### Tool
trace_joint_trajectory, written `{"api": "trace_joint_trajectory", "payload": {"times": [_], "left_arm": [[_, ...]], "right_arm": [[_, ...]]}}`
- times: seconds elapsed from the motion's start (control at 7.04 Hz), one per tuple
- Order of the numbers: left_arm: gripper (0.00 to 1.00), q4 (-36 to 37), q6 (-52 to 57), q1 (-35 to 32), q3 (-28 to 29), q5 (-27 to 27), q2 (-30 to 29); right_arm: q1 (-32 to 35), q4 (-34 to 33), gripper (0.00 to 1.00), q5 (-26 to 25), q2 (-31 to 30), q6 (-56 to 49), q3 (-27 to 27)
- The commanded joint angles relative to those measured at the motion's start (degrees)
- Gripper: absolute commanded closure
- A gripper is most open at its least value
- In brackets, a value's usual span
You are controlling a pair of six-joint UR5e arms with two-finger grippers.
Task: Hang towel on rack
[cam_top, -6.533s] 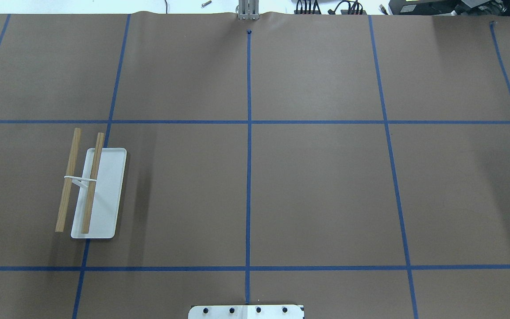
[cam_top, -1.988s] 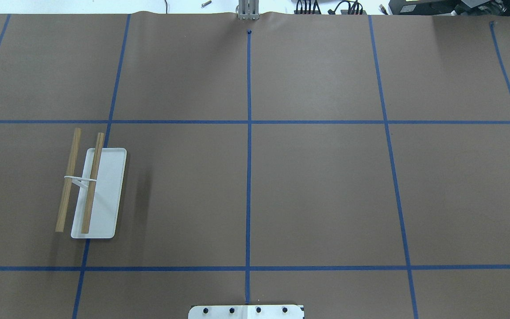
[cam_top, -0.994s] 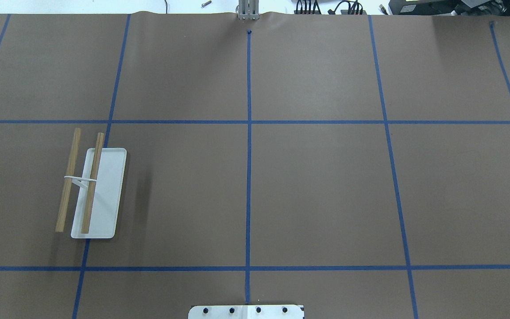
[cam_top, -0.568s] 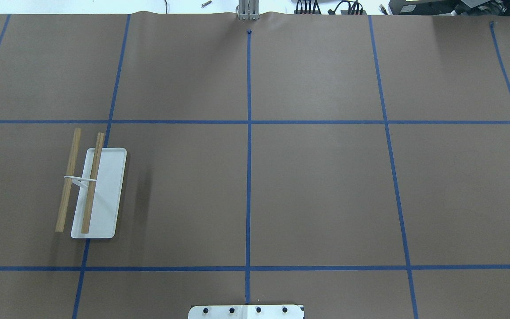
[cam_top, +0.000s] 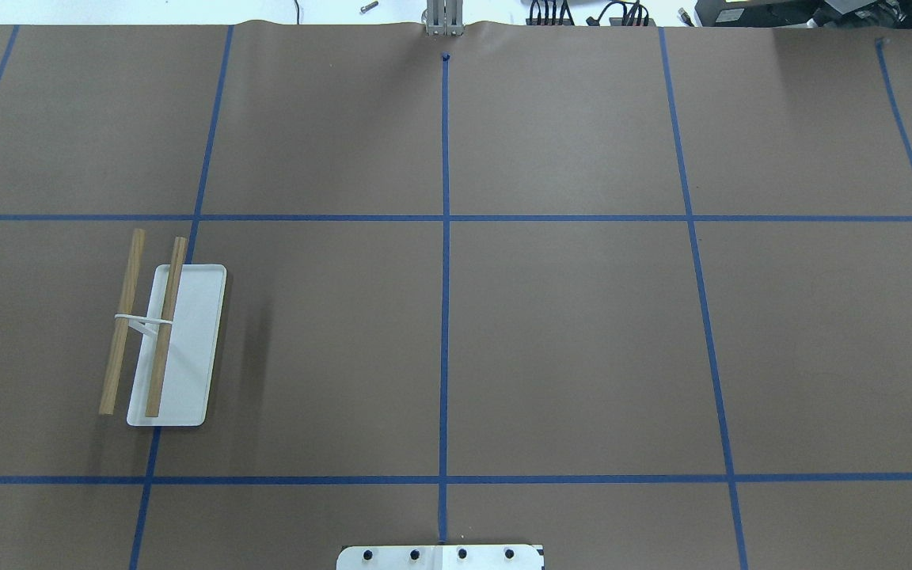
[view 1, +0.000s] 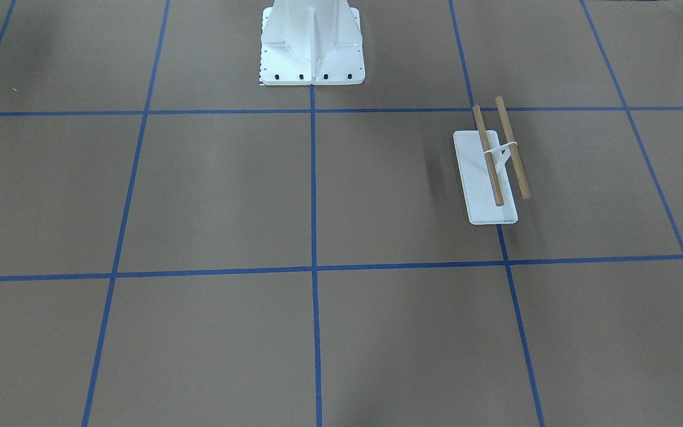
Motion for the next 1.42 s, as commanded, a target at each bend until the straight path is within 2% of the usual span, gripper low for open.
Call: {"api": "trace_joint_trajectory", "payload": {"times": [0.0, 0.14, 0.28, 0.71, 1.14, 1.28], "left_arm": [[0.01, 0.0, 0.0, 0.0, 0.0, 0.0, 0.0], [0.01, 0.0, 0.0, 0.0, 0.0, 0.0, 0.0], [0.01, 0.0, -0.09, 0.0, 0.0, 0.09, 0.0], [0.01, 0.09, -0.09, 0.0, 0.26, 0.0, 0.0], [0.01, 0.09, -0.09, 0.0, 0.61, 0.0, 0.09], [0.01, 0.09, -0.87, 0.0, 0.79, -0.09, 0.17]], "right_arm": [[0.0, 0.15, 0.54, -0.23, 0.01, 0.04, -0.7], [0.0, 0.15, 0.91, -0.23, 0.09, 0.39, -0.7], [0.0, 0.15, 1.0, -0.4, 0.35, -0.12, -0.7], [0.09, 0.15, 1.0, 0.12, 1.85, -0.13, -0.09], [0.7, -0.55, 1.0, 7.57, 6.93, 0.74, 1.41], [2.53, -6.13, 1.0, 8.2, 11.39, 0.75, 2.63]]}}
